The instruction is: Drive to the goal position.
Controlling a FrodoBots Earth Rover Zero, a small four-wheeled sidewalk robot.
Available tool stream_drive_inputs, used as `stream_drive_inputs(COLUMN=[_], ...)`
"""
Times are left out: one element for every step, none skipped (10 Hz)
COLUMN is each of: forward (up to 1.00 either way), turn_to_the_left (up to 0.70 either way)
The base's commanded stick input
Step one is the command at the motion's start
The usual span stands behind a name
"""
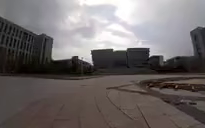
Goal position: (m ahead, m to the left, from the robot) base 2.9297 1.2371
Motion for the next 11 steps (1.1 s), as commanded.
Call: stream_drive_inputs(forward=[0.7, 0.7, 0.7, 0.7, 0.7, 0.7, 0.7, 0.7, 0.7, 0.7, 0.7], turn_to_the_left=[0.0, 0.0, 0.0, 0.0, 0.0, 0.0, 0.0, 0.0, 0.0, 0.0, 0.0])
